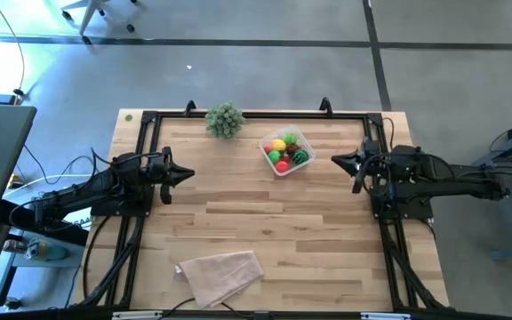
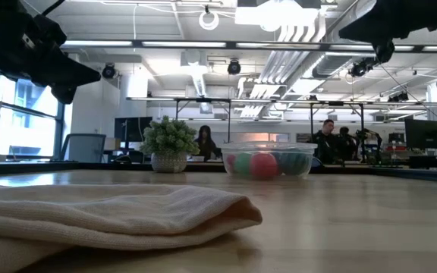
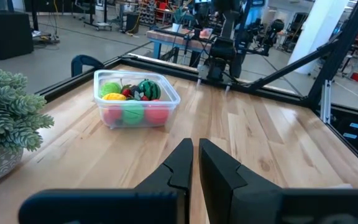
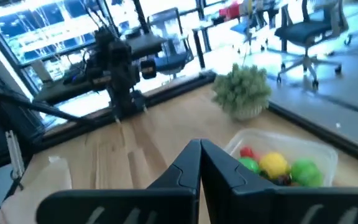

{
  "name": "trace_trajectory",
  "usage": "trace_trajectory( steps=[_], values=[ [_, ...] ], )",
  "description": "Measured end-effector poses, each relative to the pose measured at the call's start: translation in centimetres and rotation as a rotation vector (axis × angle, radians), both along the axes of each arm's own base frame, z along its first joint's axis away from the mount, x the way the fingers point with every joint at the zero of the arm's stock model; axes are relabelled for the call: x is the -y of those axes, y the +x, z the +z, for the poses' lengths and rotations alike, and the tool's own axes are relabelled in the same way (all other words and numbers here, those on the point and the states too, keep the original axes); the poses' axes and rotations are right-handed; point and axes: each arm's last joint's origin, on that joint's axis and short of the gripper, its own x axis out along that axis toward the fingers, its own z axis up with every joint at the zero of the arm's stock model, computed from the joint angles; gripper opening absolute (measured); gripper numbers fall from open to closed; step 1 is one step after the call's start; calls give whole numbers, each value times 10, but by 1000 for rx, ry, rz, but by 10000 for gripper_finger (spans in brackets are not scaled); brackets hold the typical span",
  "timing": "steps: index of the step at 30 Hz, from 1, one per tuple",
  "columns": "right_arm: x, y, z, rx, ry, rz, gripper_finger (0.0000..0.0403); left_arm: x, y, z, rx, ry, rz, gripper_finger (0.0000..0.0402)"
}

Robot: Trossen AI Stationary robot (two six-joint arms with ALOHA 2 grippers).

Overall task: Pick and placing Produce into tupperware
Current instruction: Return to Home Position

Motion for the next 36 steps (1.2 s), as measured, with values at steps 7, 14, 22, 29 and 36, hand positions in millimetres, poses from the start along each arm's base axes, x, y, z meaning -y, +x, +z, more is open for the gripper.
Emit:
trace_trajectory(
  steps=[7,14,22,29,36],
  values=[
    [3,-3,28,180,-211,-26,0,0,0,0,0,0,0,17],
    [-3,-36,82,343,-367,72,0,0,0,0,1,0,0,17],
    [-6,-72,78,385,-385,64,0,0,0,0,1,0,0,17],
    [-7,-85,52,452,-353,52,0,0,0,0,1,0,0,17],
    [-4,-47,1,439,-285,84,0,0,0,0,0,0,0,17]
  ],
)
